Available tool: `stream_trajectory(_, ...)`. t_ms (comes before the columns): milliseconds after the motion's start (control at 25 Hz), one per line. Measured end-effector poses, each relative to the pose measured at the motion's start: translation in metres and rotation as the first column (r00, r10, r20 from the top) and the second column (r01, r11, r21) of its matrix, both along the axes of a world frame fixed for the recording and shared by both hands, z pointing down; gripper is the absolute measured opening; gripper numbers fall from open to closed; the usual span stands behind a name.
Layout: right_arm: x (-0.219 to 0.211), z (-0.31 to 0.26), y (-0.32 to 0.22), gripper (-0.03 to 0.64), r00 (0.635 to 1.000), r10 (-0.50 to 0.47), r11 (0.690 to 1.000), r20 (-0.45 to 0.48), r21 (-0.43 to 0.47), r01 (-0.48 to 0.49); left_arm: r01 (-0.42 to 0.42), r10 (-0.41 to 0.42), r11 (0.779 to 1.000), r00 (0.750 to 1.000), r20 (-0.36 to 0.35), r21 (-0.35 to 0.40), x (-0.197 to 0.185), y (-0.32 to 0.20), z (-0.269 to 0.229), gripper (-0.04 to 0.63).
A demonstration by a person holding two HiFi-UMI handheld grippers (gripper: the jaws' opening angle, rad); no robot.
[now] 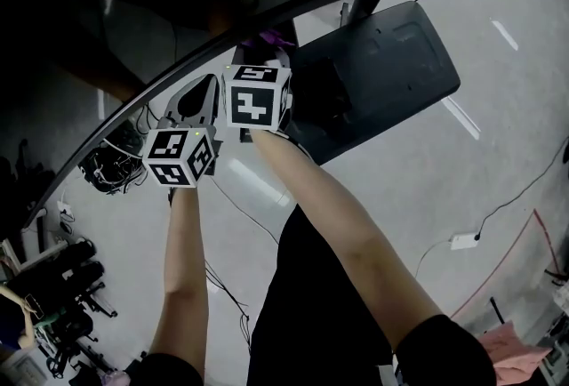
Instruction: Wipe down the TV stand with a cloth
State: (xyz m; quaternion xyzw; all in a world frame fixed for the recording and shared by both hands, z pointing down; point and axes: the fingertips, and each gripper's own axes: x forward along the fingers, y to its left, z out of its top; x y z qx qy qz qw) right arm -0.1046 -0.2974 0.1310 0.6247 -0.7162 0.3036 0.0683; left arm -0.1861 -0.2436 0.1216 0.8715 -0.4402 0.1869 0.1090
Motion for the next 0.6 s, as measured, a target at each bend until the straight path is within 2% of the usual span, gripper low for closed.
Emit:
stream_trajectory(80, -0.001, 0.017, 0.002, 0.074, 0.998, 0.035, 0.999, 0.046, -0.043, -0.033, -0.012, 0.012, 1.000, 1.000, 0.016, 0.002, -0.002, 0.003, 0.003, 0.006)
stream_trajectory(240, 0.000, 0.049, 0.006, 0.074, 0.979, 0.105, 0.986, 0.177, -0.149, -0.079, -0.008, 0.008, 1.000, 1.000, 0.005, -0.011, -0.009, 0.006, 0.010, 0.006)
stream_trajectory(320, 0.003, 0.055, 0.007, 0.074, 0.971, 0.128, 0.980, 0.200, -0.178, -0.092, 0.000, 0.000, 1.000, 1.000, -0.001, -0.022, -0.011, 0.007, 0.013, 0.006)
stream_trajectory(440, -0.002, 0.050, 0.009, 0.074, 0.981, 0.073, 0.987, 0.179, -0.151, -0.046, 0.000, -0.001, 0.999, 1.000, -0.006, -0.032, -0.007, 0.011, 0.015, 0.006)
stream_trajectory(600, -0.015, 0.025, 0.027, 0.074, 0.990, -0.053, 0.996, 0.132, -0.057, 0.061, -0.006, 0.005, 1.000, 1.000, -0.021, -0.026, 0.003, 0.025, 0.000, 0.006)
